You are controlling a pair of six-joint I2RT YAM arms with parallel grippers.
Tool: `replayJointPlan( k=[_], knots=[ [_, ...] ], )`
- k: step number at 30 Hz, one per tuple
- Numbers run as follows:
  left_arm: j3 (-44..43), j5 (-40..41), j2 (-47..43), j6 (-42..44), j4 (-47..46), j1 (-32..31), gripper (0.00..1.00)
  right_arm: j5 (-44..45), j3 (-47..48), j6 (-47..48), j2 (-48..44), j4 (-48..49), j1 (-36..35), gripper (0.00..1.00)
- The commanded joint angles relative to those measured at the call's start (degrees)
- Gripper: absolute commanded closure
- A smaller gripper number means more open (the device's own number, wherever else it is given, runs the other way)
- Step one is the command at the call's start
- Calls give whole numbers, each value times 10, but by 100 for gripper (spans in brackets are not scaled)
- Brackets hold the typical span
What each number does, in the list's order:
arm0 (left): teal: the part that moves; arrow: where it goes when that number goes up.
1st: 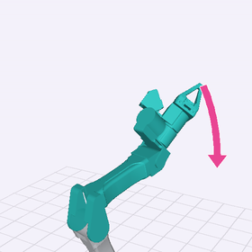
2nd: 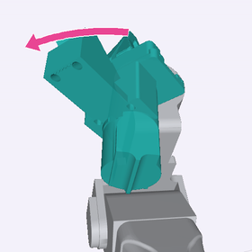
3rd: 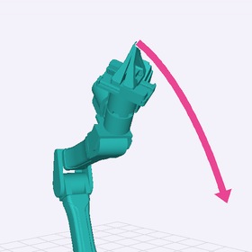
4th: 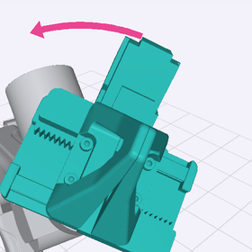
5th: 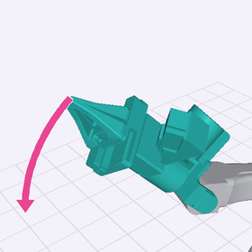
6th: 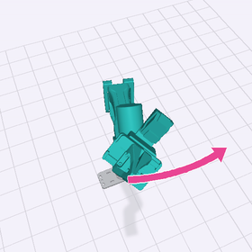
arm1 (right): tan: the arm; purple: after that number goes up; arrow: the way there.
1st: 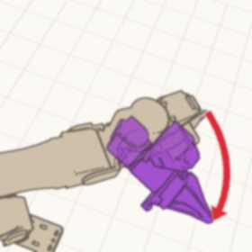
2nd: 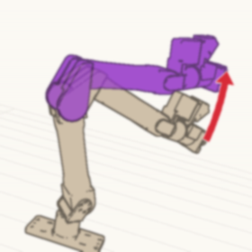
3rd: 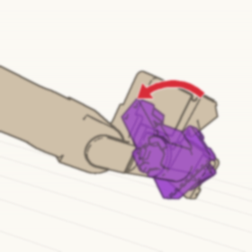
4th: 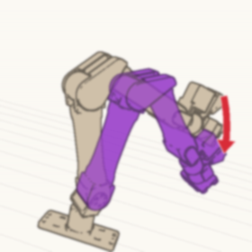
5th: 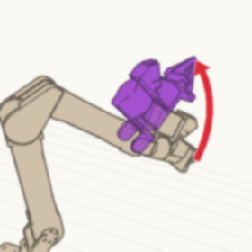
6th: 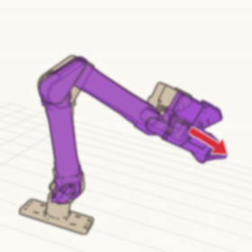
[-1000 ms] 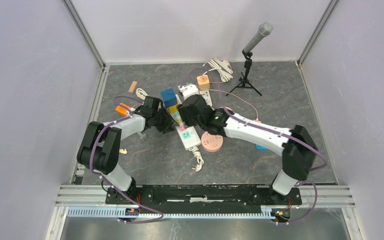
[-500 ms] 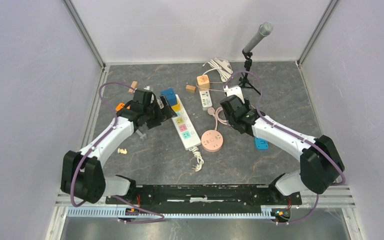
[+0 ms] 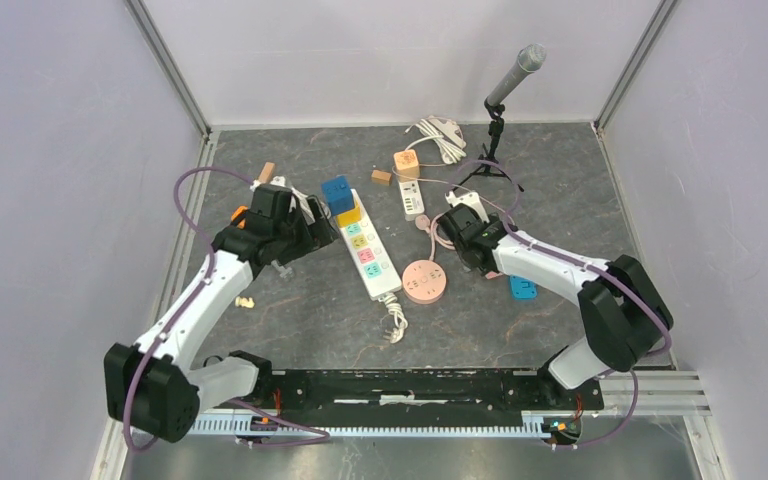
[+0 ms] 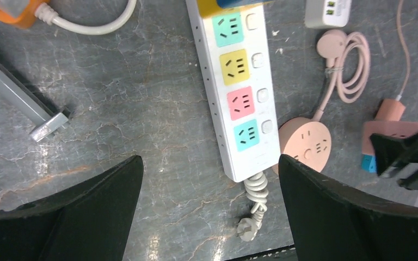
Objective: Pull the plug off the socket
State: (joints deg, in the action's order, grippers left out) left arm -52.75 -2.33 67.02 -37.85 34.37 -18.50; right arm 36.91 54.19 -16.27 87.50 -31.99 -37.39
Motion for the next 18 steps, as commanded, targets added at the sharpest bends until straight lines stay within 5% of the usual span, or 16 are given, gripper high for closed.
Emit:
replayJointPlan(
  k=[1, 6, 12, 18],
  knots=[
    [7, 21, -54, 19, 14, 0, 0, -11, -1, -10, 14, -24, -1, 86],
    [13, 21, -76, 20, 30, 0, 0, -58, -5, -16, 20, -36, -1, 60],
    [11, 21, -102, 27, 50, 0, 0, -104, -12, -12, -10, -23, -4, 16],
    [9, 14, -129, 22, 64, 0, 0, -182, -9, 1, -50, 5, -4, 6]
  ],
)
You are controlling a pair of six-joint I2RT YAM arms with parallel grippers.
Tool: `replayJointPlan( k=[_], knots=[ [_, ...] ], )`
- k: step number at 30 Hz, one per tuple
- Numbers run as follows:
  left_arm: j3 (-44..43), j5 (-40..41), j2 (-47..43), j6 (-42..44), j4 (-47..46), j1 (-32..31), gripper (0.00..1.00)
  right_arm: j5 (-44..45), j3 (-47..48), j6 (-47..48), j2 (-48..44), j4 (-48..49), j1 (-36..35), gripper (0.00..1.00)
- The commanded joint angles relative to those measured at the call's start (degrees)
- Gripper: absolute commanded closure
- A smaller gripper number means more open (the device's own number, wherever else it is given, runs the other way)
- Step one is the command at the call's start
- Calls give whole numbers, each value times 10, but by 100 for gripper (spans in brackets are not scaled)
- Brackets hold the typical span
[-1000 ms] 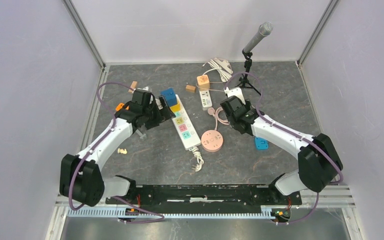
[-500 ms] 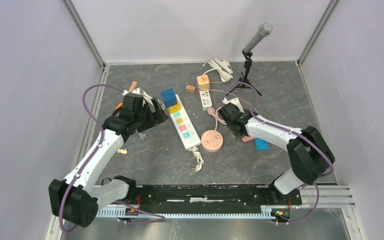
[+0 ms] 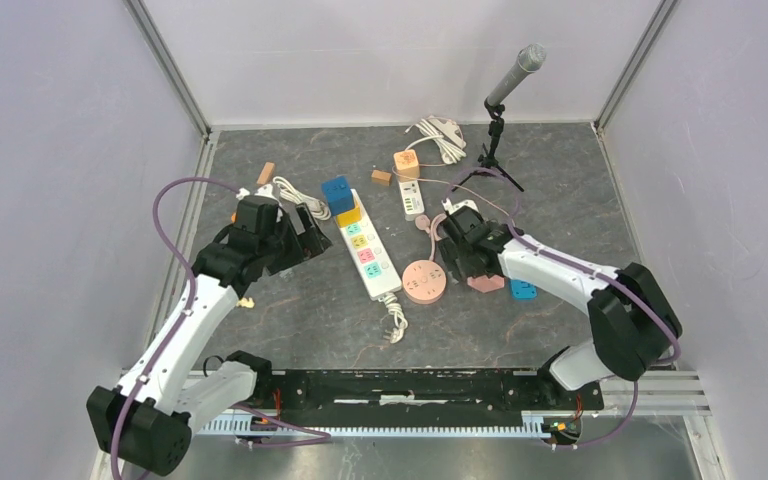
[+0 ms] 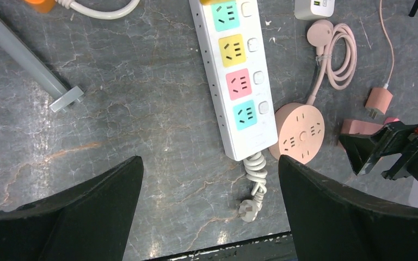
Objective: Pull the plug off the socket
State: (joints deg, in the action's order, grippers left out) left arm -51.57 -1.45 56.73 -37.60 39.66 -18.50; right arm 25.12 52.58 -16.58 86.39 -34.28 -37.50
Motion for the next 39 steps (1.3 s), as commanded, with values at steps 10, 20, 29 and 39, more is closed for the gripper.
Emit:
replayJointPlan(
  k=[10, 20, 29, 39],
  knots=[
    [-37, 26, -20, 13, 15, 0, 0, -160, 37, 21, -89, 131, -3, 2],
    [-124, 44, 85, -39, -66, 0, 0, -321, 133, 18, 24, 289, -3, 5],
    [-347, 78, 326, -53, 12, -1, 0, -348, 151, -35, 101, 392, -3, 9],
    [-514, 125, 520, -41, 134, -19, 1, -379, 122, -35, 134, 496, -3, 12]
  ],
)
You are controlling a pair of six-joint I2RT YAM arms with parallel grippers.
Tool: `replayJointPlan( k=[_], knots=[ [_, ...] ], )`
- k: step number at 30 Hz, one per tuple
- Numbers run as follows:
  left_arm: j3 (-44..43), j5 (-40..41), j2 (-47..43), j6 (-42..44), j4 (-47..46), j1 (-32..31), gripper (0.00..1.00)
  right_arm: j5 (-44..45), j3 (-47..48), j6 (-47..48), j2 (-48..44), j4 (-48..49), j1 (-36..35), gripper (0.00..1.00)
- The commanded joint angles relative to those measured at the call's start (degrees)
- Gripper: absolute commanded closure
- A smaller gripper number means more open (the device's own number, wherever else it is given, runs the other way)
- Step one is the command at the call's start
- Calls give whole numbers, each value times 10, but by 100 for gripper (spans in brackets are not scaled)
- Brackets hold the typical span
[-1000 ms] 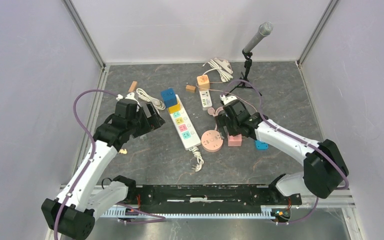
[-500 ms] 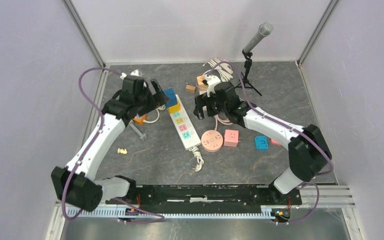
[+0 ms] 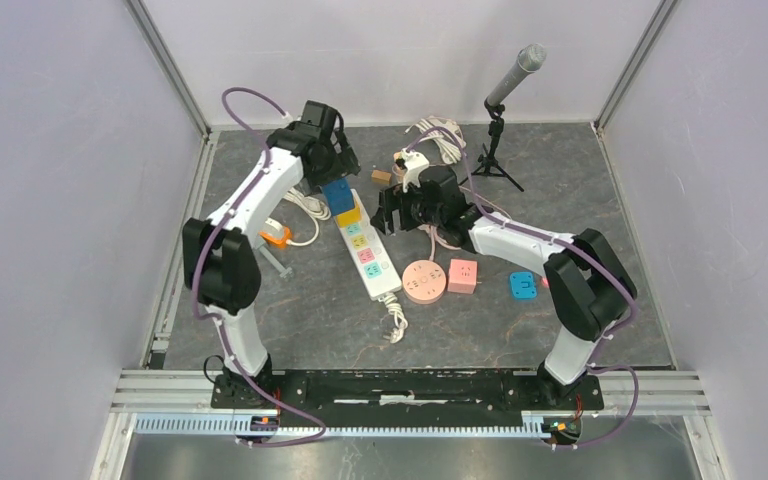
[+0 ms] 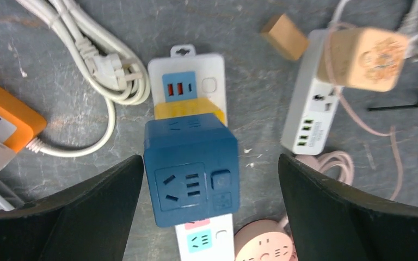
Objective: Pull the plug off the socket
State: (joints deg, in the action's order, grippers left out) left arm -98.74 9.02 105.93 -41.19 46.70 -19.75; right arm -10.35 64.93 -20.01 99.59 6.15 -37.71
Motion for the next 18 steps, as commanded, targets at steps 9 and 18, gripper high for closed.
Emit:
replayJointPlan(
  k=[9, 18],
  knots=[
    [-14, 1, 36, 8, 71, -7, 27, -12, 61, 12, 54, 79, 5, 28],
    [-27, -67, 56, 32, 65, -7, 52, -78, 159, -44, 146, 56, 23, 53]
  ],
)
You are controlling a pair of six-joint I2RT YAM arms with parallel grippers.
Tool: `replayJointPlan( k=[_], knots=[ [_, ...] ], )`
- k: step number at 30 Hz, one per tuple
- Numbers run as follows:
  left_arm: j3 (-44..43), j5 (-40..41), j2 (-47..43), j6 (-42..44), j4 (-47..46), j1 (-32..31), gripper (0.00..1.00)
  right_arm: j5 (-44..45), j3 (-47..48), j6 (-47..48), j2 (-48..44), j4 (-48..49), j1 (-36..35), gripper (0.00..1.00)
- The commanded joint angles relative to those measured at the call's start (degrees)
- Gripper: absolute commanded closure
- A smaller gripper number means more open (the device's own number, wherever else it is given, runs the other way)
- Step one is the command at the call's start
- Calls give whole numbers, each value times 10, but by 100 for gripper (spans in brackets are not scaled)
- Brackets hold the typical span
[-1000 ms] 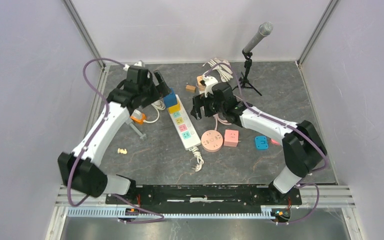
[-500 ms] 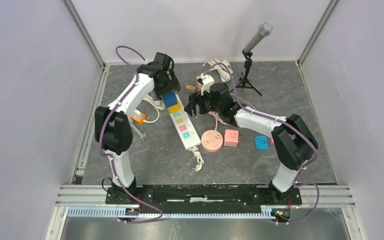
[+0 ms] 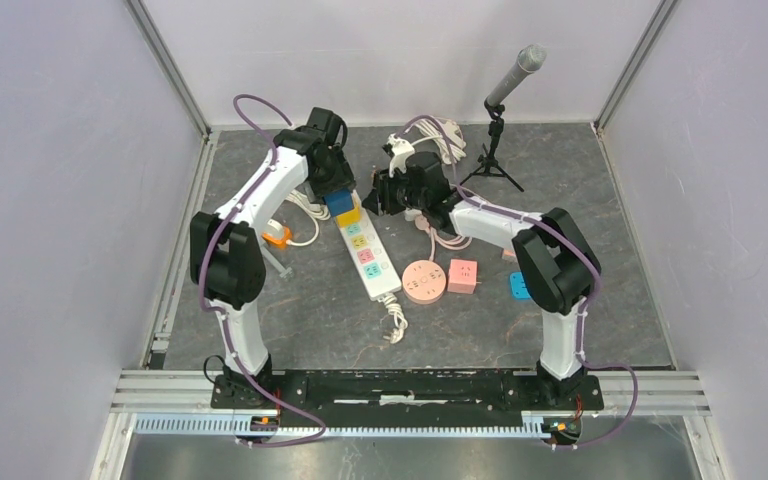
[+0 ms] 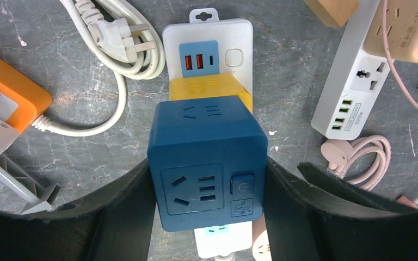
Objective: Pull the plug off the socket
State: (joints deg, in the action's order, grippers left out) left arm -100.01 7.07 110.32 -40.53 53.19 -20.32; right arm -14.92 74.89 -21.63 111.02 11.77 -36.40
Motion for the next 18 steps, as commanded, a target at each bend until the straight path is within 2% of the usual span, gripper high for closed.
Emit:
replayJointPlan(
  k=[1, 12, 18],
  knots=[
    [-15, -52, 11, 29, 0, -2, 54, -35, 73, -33, 42, -5, 12, 55],
    [-47, -96, 19, 43, 33, -2, 53, -58, 117, -84, 119, 15, 14, 60],
    [-43, -96, 25, 45, 33, -2, 38, -73, 105, -94, 145, 16, 14, 66]
  ],
)
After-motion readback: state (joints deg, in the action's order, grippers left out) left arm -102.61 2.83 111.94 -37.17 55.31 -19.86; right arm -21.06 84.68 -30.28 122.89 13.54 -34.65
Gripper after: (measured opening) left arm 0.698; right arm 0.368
